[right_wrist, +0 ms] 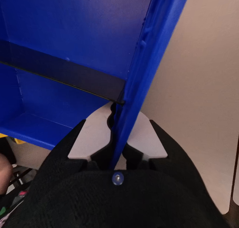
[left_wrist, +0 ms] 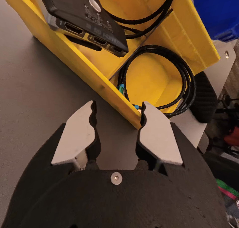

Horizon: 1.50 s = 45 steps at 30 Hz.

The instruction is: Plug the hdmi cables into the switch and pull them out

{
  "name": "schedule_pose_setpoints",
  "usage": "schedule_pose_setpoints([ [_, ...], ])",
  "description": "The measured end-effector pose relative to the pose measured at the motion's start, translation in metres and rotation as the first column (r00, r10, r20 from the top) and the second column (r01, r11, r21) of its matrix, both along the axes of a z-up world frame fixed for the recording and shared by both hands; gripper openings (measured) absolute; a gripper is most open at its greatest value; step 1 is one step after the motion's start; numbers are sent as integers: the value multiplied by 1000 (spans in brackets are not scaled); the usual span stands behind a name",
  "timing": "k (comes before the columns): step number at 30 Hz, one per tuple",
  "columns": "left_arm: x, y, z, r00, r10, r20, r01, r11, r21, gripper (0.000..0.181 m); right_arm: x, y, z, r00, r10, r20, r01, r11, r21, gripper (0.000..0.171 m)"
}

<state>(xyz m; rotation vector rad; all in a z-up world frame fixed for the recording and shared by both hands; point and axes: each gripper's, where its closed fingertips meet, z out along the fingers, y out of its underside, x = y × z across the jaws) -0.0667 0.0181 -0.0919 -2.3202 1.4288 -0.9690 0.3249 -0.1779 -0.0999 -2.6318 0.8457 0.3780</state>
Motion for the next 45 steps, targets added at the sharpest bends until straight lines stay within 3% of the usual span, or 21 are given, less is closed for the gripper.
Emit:
schedule_pose_setpoints([
  [5, -37, 21, 8, 1000, 12, -25, -15, 994, -111, 23, -2, -8, -18, 996, 59, 61, -51, 991, -121, 7],
  [12, -103, 62, 10, 984, 142, -108, -153, 983, -104, 15, -23, 4, -42, 980, 187, 69, -163, 952, -260, 8],
  [20, -195, 107, 9, 914, 340, -221, -342, 939, 30, 6, -41, 32, -45, 973, 224, 64, -201, 946, -253, 8],
  [26, -277, 136, 10, 815, 542, -203, -543, 838, 59, 7, -38, 34, -46, 971, 232, 57, -211, 945, -250, 8],
  [34, -372, 143, 12, 643, 755, -132, -762, 647, -9, 8, -21, 31, -46, 972, 228, 57, -206, 942, -264, 8],
  [39, -402, 147, 12, 531, 844, -69, -846, 526, -82, 11, -8, 27, -46, 967, 249, 57, -226, 937, -266, 8],
  [45, -407, 152, 13, 503, 864, -35, -863, 498, -87, 11, 3, 24, -46, 952, 300, 58, -274, 923, -271, 7],
])
